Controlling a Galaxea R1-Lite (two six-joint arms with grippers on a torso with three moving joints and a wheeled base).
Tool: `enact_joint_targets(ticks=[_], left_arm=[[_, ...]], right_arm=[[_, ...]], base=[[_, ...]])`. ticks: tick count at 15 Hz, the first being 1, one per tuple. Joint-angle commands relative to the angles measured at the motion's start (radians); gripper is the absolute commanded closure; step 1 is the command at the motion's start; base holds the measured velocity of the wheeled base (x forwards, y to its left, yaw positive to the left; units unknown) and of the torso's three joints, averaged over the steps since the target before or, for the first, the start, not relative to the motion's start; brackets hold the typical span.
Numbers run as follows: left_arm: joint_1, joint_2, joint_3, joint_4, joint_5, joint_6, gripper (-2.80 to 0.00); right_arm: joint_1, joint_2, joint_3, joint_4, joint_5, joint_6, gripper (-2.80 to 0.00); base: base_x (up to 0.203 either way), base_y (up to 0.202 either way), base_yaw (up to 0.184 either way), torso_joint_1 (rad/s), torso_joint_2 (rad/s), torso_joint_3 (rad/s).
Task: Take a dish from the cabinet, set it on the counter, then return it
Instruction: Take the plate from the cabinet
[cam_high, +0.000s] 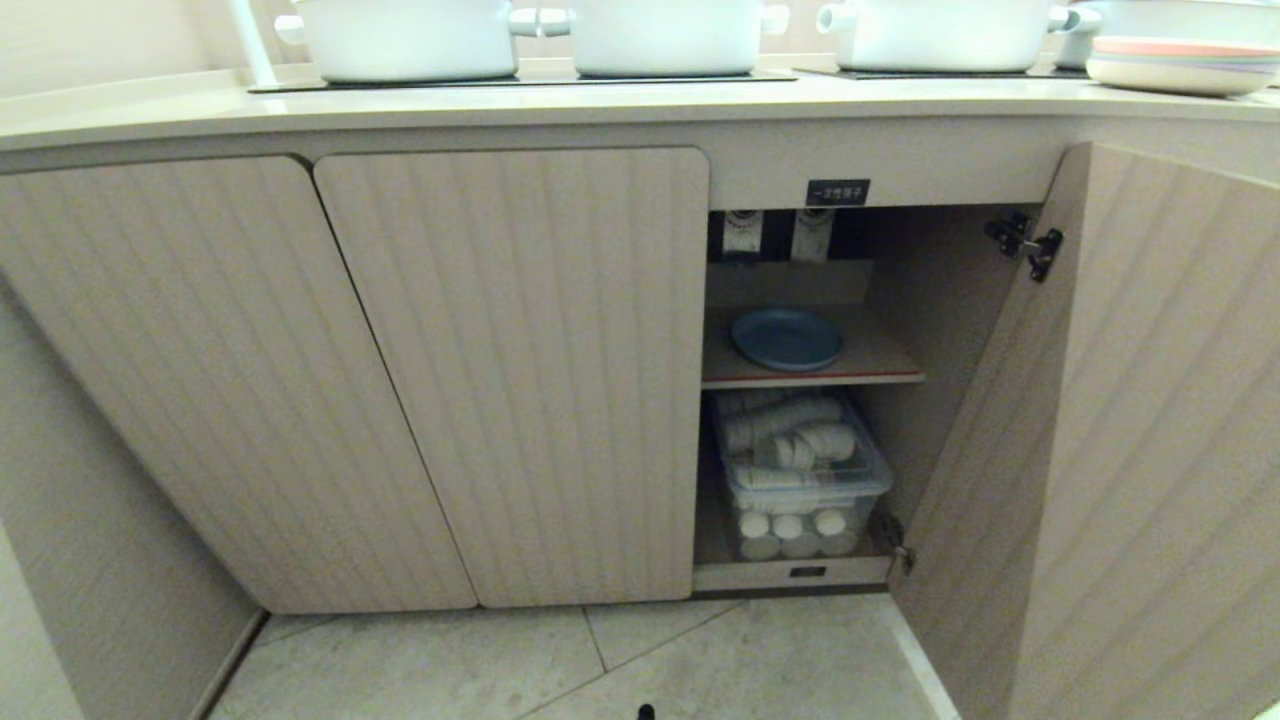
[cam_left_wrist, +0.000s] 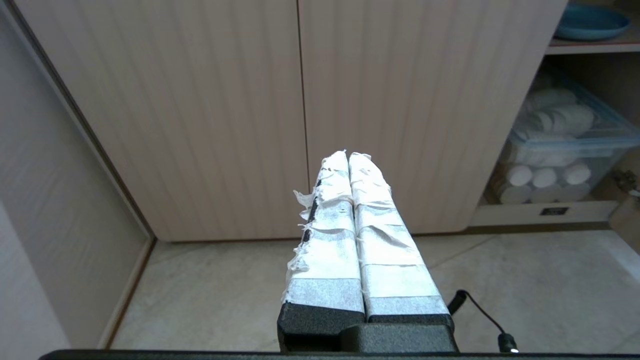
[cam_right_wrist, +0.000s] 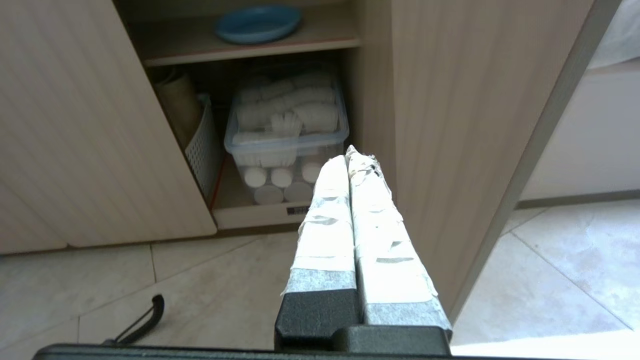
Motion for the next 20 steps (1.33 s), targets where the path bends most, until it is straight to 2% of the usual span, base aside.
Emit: enact_joint_targets(ticks=[1, 8, 20], left_arm=[[0.0, 0.0, 0.0, 0.0, 0.0, 0.0, 0.0], [0.0, 0.0, 0.0, 0.0, 0.0, 0.0, 0.0], [0.0, 0.0, 0.0, 0.0, 0.0, 0.0, 0.0]], right_arm=[[0.001, 0.0, 0.0, -0.001, 0.0, 0.0, 0.0], [0.0, 0.0, 0.0, -0.001, 0.0, -0.001, 0.0], [0.0, 0.0, 0.001, -0.001, 0.0, -0.001, 0.0]], base=[[0.0, 0.0, 0.0, 0.0, 0.0, 0.0], [0.002, 0.132, 0.001, 0.001, 0.0, 0.005], [0.0, 0.0, 0.003, 0.001, 0.0, 0.0]])
